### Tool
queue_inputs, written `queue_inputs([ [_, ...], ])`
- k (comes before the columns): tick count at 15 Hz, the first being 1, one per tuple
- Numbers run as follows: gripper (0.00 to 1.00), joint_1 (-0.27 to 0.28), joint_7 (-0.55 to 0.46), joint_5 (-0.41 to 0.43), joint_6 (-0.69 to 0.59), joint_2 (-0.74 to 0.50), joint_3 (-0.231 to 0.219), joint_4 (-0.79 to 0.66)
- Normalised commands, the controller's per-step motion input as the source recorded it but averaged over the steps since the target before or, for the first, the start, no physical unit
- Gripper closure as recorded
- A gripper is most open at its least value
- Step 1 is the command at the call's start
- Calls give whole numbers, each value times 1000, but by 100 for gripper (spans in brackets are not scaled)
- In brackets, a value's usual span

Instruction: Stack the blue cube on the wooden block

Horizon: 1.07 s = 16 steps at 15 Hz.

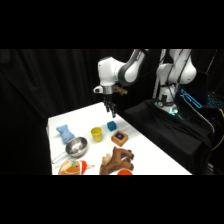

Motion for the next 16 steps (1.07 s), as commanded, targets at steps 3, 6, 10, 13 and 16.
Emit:
queue_inputs([
  [3, 0, -66, -391, 262, 368, 43, -15, -162],
  [6, 0, -65, -290, 196, 402, 83, 5, -120],
  [10, 0, -62, -163, 126, 447, 125, 58, -116],
  [13, 0, -93, -83, 103, 412, 187, 129, -58],
  [16, 0, -126, -8, 41, 382, 190, 165, -17],
])
